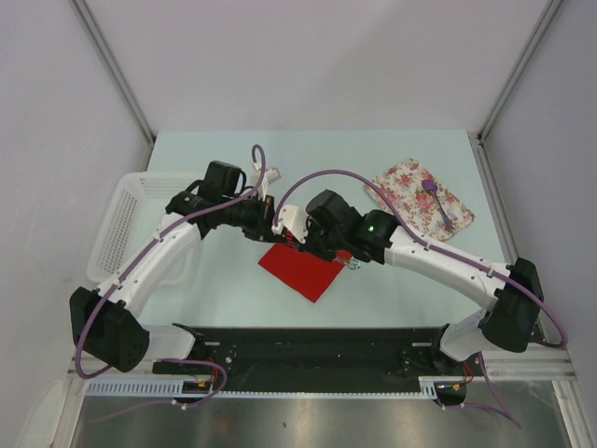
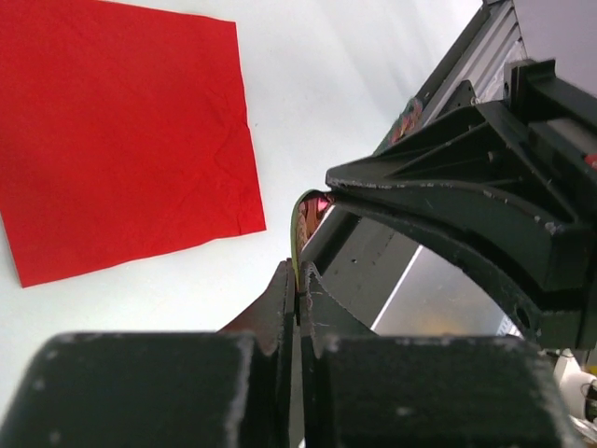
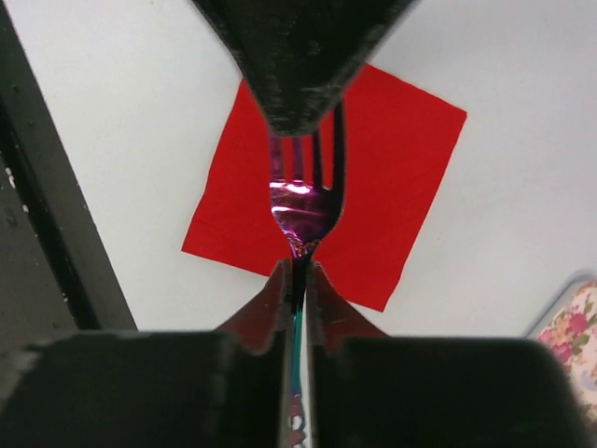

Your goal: Place the utensils on the paper napkin and roll it up

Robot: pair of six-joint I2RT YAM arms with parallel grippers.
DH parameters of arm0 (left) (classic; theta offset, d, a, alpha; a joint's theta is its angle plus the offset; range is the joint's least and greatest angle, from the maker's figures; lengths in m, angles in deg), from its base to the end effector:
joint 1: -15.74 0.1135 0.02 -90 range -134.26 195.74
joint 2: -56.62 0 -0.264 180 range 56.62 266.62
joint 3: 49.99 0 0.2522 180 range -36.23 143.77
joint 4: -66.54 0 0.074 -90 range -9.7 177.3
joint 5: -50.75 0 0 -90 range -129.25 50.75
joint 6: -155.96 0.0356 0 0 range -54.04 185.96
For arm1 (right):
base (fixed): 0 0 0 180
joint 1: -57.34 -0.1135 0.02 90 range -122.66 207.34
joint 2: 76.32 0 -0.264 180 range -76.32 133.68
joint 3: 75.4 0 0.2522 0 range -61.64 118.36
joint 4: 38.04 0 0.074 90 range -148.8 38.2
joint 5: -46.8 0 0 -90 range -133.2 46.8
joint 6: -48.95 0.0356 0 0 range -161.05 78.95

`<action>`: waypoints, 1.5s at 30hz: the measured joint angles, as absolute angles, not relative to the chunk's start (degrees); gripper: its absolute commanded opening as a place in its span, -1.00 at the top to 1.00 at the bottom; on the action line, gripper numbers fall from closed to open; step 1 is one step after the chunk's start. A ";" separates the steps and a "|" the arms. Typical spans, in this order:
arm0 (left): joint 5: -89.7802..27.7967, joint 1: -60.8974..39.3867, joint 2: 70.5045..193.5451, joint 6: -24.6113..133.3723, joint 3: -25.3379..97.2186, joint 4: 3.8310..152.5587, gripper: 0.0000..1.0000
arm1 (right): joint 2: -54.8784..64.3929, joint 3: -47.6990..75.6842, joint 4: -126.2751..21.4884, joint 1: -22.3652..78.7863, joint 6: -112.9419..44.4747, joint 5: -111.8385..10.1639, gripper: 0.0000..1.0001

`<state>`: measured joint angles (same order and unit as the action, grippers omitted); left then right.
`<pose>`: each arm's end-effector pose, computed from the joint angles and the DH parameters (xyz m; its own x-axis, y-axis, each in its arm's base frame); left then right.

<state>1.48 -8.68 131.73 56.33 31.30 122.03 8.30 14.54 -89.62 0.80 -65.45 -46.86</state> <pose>0.2351 -0.1322 0.3192 -0.7979 0.2231 -0.5600 0.5753 0.5593 -0.5968 0.1757 0.2700 0.3206 -0.0088 -0.7610 -0.6487 -0.9449 0.2186 -0.2436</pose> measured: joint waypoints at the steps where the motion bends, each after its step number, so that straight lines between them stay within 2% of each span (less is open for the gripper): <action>1: 1.48 -8.68 131.73 55.96 31.30 122.30 0.56 | 8.34 14.54 -89.56 0.80 -65.30 -46.40 1.00; 2: 1.48 -8.68 131.73 55.72 31.30 122.30 0.22 | 8.36 14.54 -89.40 0.96 -65.01 -46.14 1.00; 3: 1.54 -8.68 131.73 55.65 31.30 122.01 -0.53 | 8.43 14.54 -89.27 1.18 -65.06 -46.07 1.00; 4: 1.54 -8.57 131.58 55.35 31.19 121.33 -0.91 | 8.43 14.54 -89.27 1.22 -65.04 -46.05 1.00; 5: 1.52 -8.35 131.34 55.33 31.01 120.74 -0.99 | 8.47 14.54 -89.25 1.37 -64.80 -46.05 1.00; 11: -2.59 -0.81 123.64 48.92 24.46 110.89 -0.99 | 11.77 16.42 -87.50 7.36 -56.95 -47.05 1.00; 15: -11.20 3.08 117.46 45.62 23.06 102.71 -0.99 | 18.83 19.61 -86.23 13.31 -46.20 -46.62 1.00; 18: -16.75 4.04 116.32 43.13 22.93 97.80 -0.99 | 23.62 21.43 -85.75 15.75 -36.75 -45.98 1.00; 22: -18.24 6.53 117.28 39.35 20.13 91.30 -0.99 | 28.62 23.31 -84.88 15.21 -26.11 -43.05 1.00; 29: -19.96 7.10 122.31 37.78 20.13 91.52 -0.98 | 35.42 27.48 -83.22 12.54 -16.03 -38.11 1.00; 32: -19.05 6.75 123.14 39.04 20.02 92.77 -0.71 | 37.69 27.83 -82.78 13.22 -14.20 -38.11 1.00; 38: -14.02 6.09 126.05 43.31 14.84 95.74 -0.65 | 38.13 25.27 -81.21 15.93 -13.63 -38.49 1.00; 45: -11.24 5.22 135.90 46.02 10.40 99.06 -0.55 | 36.16 22.15 -79.94 16.32 -13.63 -39.16 1.00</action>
<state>-11.24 5.22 135.90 46.02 10.40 99.06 36.16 22.15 -79.94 16.32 -13.63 -39.16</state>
